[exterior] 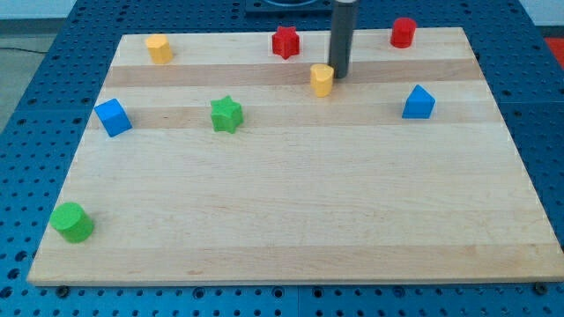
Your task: Slide the yellow heart vertically below the green star
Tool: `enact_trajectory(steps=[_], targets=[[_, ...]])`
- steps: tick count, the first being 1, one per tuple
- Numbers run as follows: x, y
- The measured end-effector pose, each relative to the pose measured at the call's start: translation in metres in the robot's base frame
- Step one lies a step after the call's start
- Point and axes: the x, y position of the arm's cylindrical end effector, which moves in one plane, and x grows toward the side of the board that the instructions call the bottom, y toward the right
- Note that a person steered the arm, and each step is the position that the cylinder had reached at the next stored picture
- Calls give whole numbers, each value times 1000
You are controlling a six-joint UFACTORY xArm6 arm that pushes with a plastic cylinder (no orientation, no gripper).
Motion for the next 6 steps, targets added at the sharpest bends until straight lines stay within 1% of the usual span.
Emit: enact_trajectory(steps=[1, 2, 3, 4, 5, 6], targets=[[5, -12], [63, -28], [105, -52], [103, -53], [75, -33], [65, -33]])
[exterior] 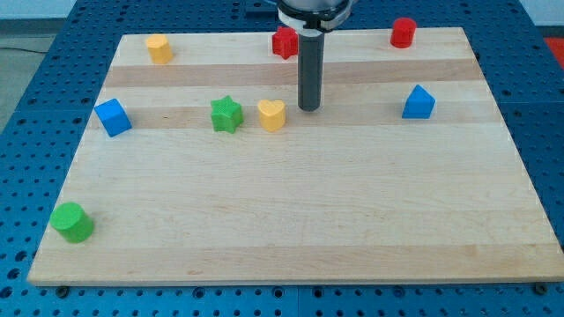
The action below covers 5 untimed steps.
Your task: Slide the yellow heart vertically below the green star
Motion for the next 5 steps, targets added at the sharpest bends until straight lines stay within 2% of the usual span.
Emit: enact_trajectory(steps=[1, 3, 5], targets=[[-7, -1], [7, -57], [147, -28]])
